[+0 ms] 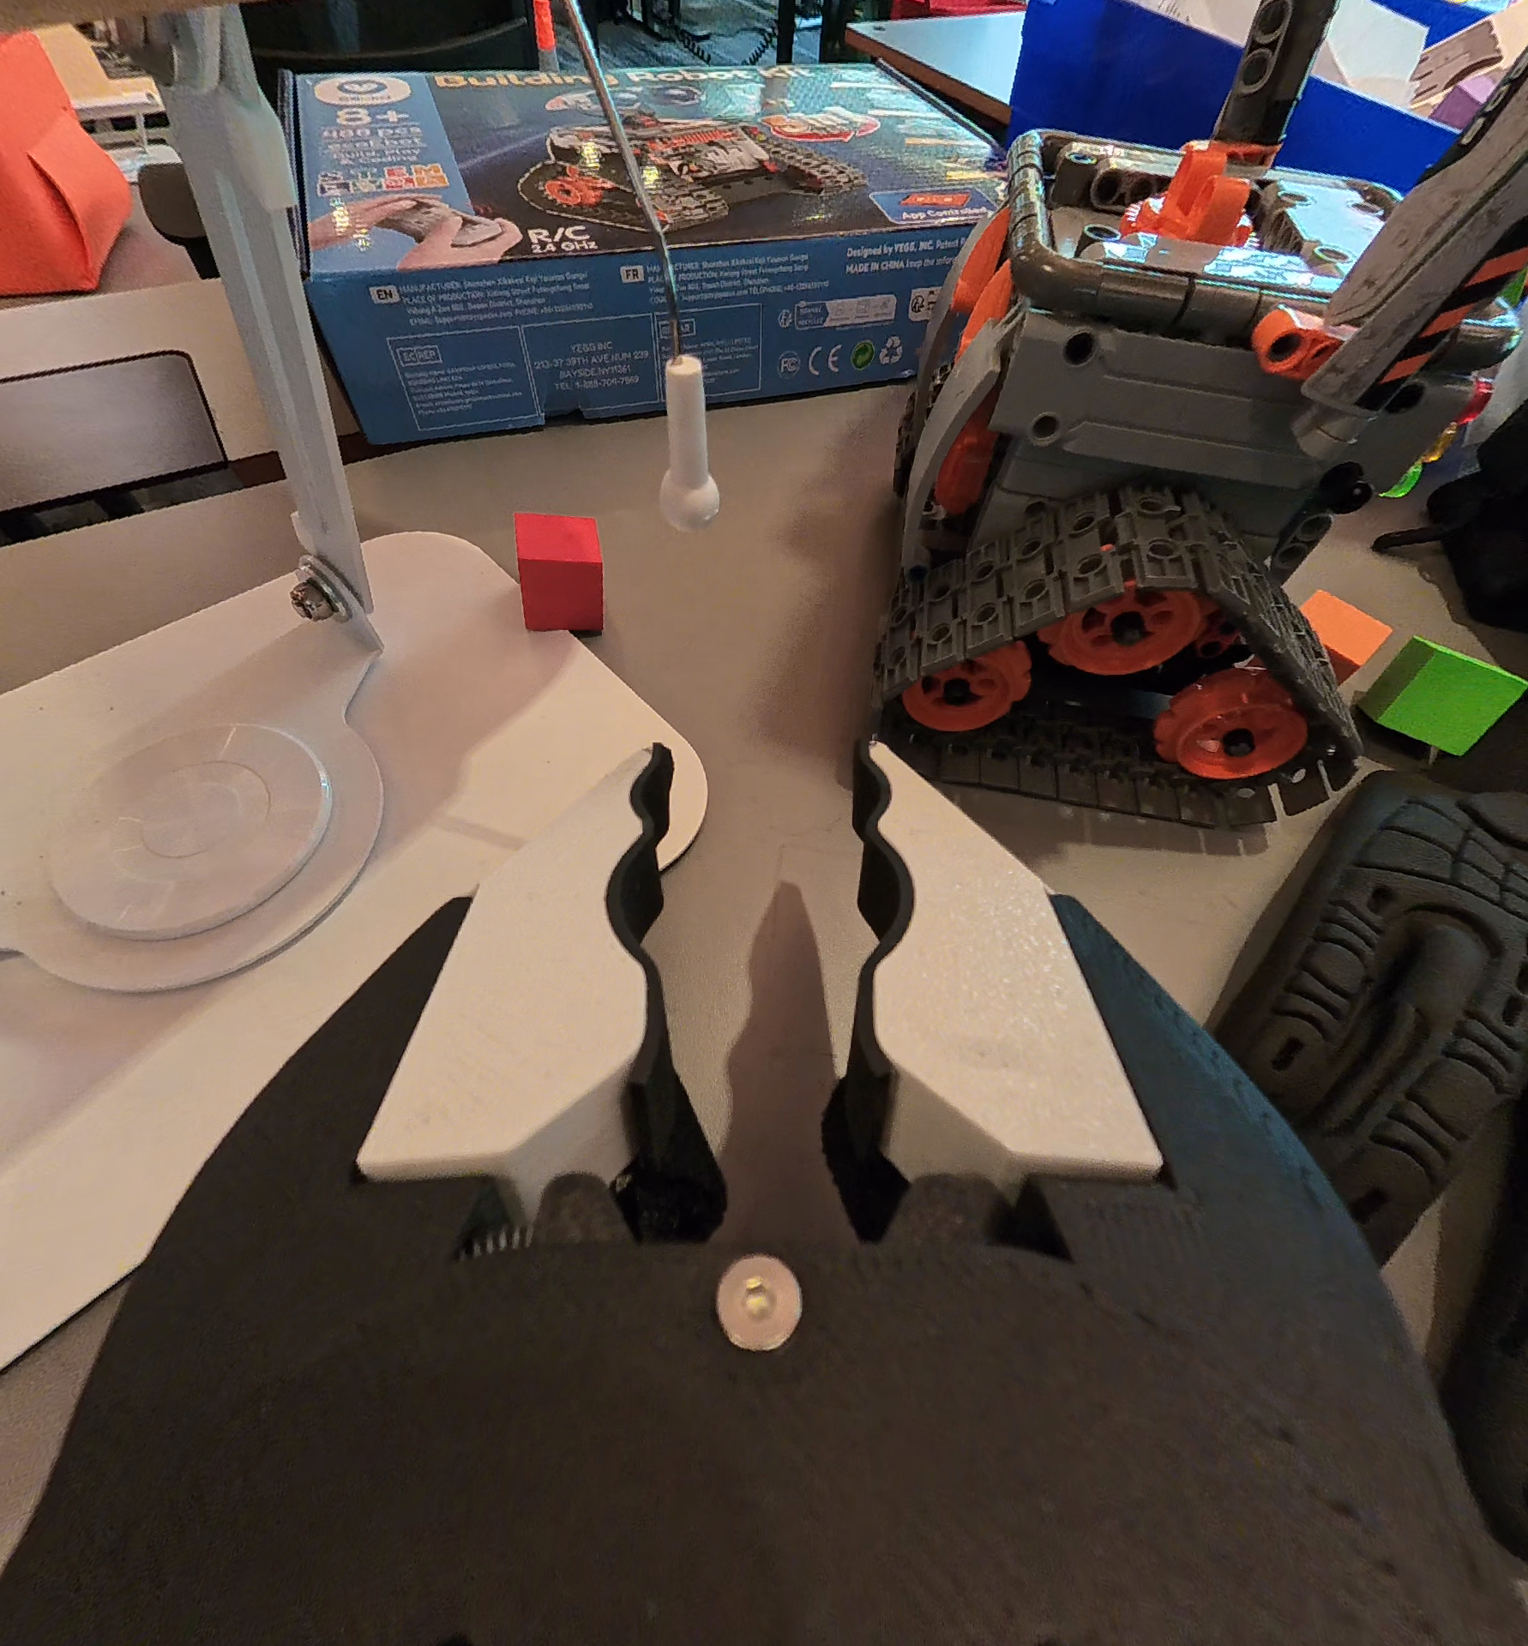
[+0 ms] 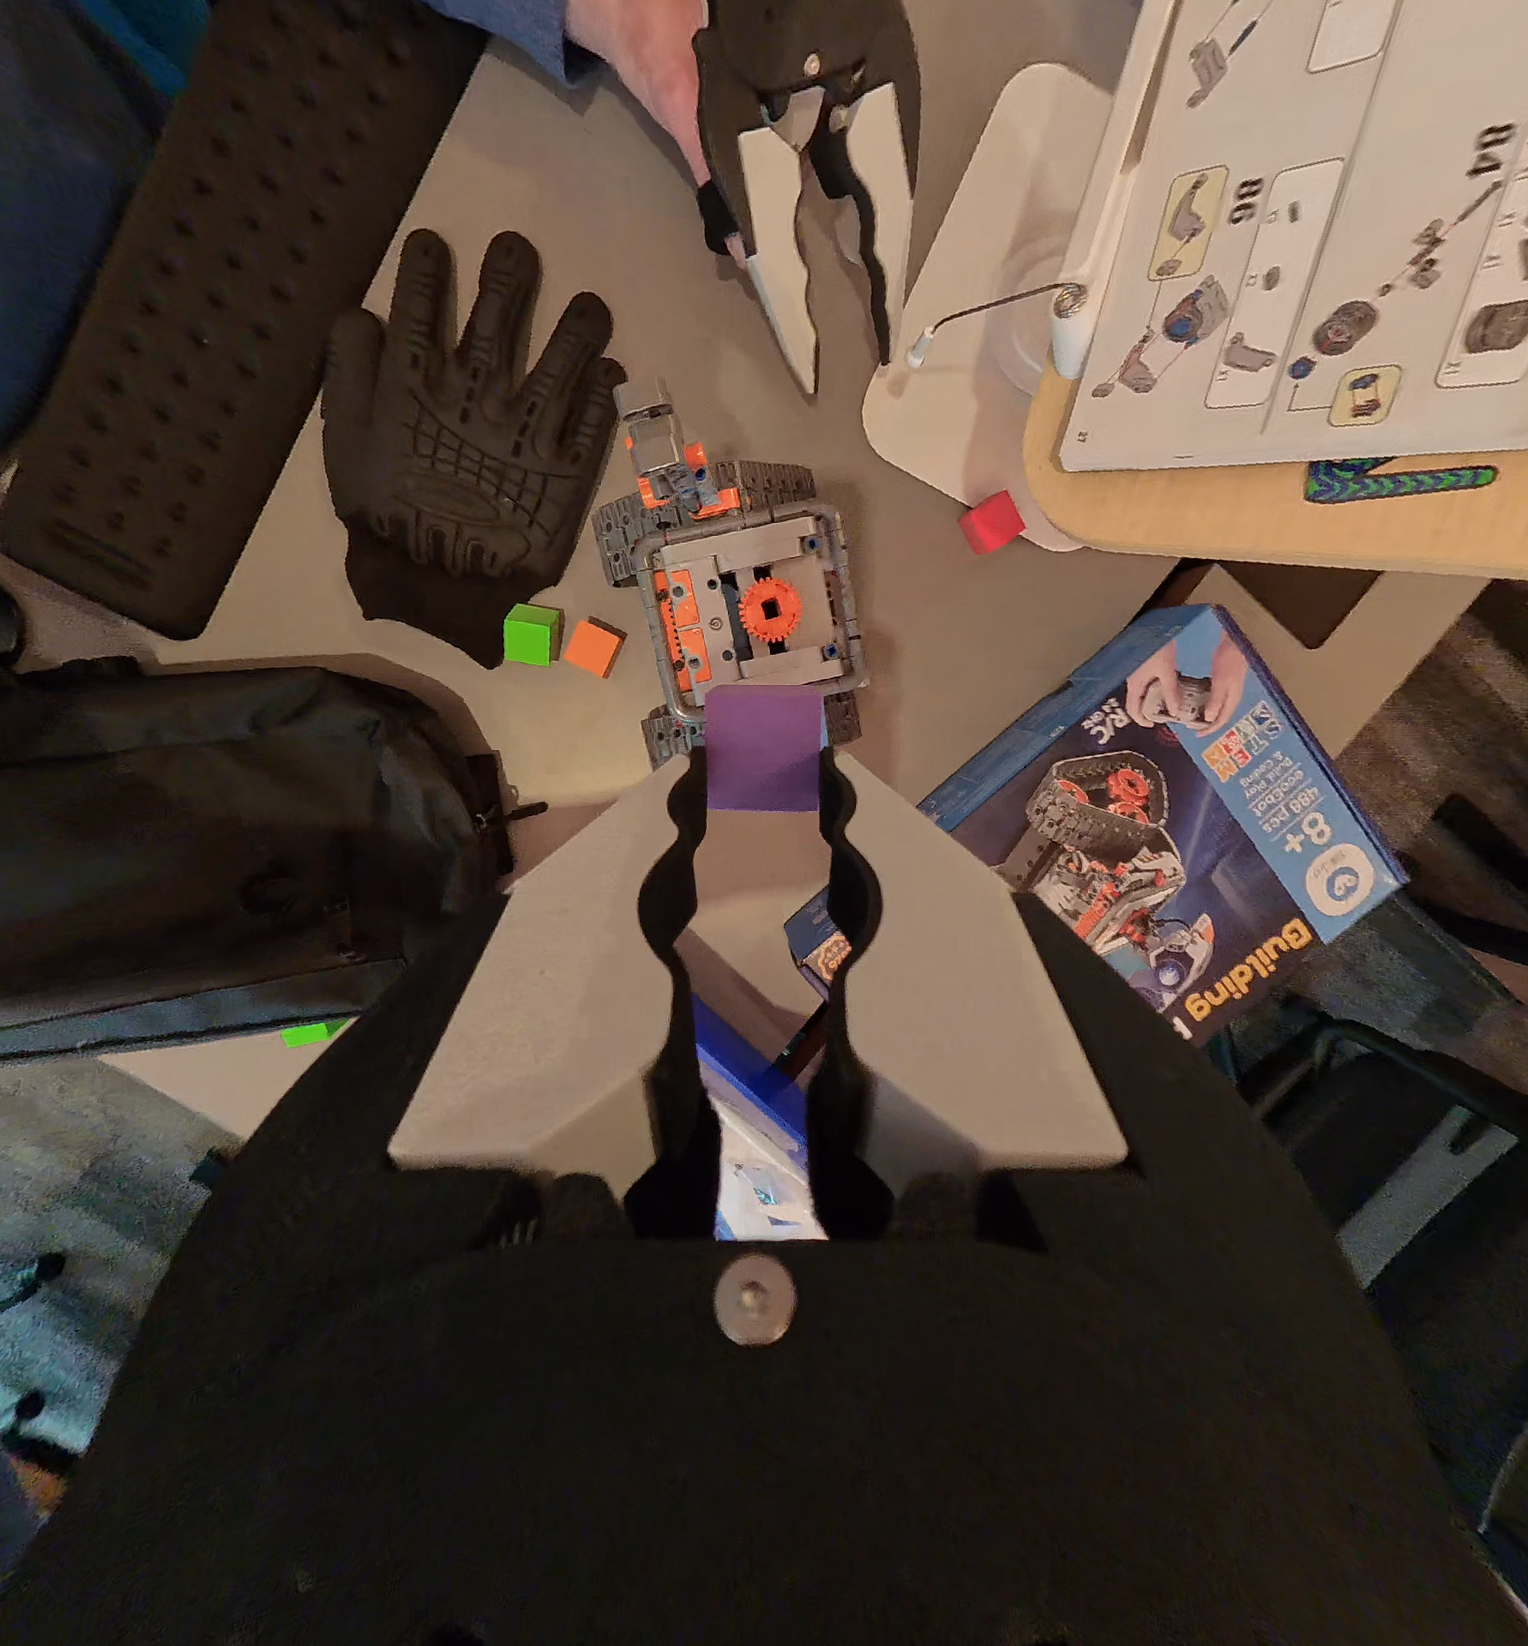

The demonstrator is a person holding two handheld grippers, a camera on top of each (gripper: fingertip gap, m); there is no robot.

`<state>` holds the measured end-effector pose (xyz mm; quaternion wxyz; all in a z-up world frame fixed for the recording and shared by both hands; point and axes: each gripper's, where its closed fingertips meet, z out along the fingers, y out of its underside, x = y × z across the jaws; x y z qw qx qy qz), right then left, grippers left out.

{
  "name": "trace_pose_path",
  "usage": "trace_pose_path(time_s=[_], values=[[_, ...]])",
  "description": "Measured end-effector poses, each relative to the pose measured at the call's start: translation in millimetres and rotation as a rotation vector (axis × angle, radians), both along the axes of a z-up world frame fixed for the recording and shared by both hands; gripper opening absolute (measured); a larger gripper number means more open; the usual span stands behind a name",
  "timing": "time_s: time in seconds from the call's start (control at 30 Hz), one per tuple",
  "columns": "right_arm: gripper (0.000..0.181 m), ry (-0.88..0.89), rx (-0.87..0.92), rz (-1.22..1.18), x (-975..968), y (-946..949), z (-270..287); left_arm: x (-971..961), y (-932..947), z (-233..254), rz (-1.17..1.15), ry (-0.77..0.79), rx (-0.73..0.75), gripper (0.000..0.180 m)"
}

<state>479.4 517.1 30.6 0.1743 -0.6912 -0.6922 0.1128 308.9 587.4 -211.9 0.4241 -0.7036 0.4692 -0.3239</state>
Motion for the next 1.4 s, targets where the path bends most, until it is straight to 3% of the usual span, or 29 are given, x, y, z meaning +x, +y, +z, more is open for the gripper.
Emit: trace_pose_path(time_s=[0.7, 0.83, 0.97, 1.13, 1.23, 1.4], values=[[0.024, -0.093, -0.114, 0.041, 1.0, 6.2, -20.6, 0.5, -0.6, -1.3, -0.006, 0.009, 0.001, 0.039], [0.034, -0.108, -0.107, 0.017, 3.6, 11.2, -22.8, 0.7, -0.8, -1.7, -0.007, 0.011, 0.001, 0.039], [0.045, -0.037, -0.035, -0.014, 3.2, 12.1, -3.4, 0.5, -0.6, -1.4, -0.007, 0.008, 0.0, 0.039], [0.039, 0.057, 0.135, 0.003, -6.3, -44.0, 34.1, -1.5, 1.4, 0.8, 0.002, 0.0, 0.002, 0.039], [0.047, 0.047, 0.126, 0.01, -24.5, -89.4, -0.5, -0.9, 1.3, 0.6, 0.002, 0.001, 0.001, 0.039], [0.04, 0.038, 0.027, -0.136, -52.6, -116.2, -118.9, 0.2, 0.2, -0.7, 0.0, 0.005, 0.0, 0.039]])
